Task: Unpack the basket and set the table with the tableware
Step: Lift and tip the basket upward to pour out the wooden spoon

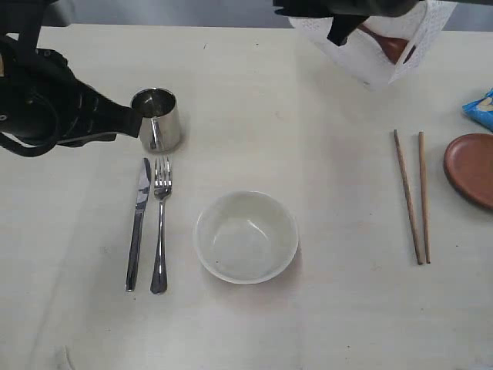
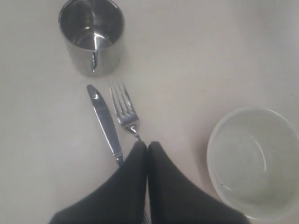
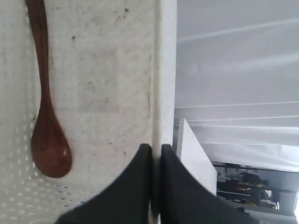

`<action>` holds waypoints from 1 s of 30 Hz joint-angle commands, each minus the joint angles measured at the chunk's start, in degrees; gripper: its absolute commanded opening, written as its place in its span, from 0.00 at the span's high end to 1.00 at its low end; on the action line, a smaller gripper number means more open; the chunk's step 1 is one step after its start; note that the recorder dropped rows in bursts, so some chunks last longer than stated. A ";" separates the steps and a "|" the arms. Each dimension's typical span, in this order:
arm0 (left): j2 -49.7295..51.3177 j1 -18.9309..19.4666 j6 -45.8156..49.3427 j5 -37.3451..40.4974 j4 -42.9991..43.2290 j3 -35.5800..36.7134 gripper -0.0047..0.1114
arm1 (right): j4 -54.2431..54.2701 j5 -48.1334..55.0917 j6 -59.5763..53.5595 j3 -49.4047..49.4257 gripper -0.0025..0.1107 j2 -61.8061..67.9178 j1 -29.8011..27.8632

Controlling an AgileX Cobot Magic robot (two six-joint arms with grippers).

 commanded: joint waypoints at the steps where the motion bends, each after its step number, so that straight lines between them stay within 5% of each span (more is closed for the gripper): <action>1: -0.51 0.01 0.80 -0.41 -0.83 -0.04 0.96 | -3.00 0.43 0.65 1.55 0.98 -0.73 2.07; 6: -0.51 0.01 1.12 -0.23 -1.70 -0.04 0.96 | 1.60 0.43 1.07 0.77 0.98 -1.25 0.15; 10: -0.51 0.01 2.05 -0.35 -1.93 -0.04 0.96 | -7.52 0.43 5.13 3.94 0.98 -2.49 1.55; 23: -0.51 0.01 2.03 -0.59 -2.20 -0.04 0.96 | -1.90 0.43 3.09 4.75 0.98 -2.75 3.88; 25: -0.51 0.01 2.18 -0.84 -2.20 -0.04 0.96 | -7.90 0.43 3.56 6.29 0.98 -2.36 4.92; 30: -0.51 0.01 2.48 -0.01 -2.20 -0.04 0.96 | -4.34 0.43 3.08 6.99 0.98 -1.83 0.99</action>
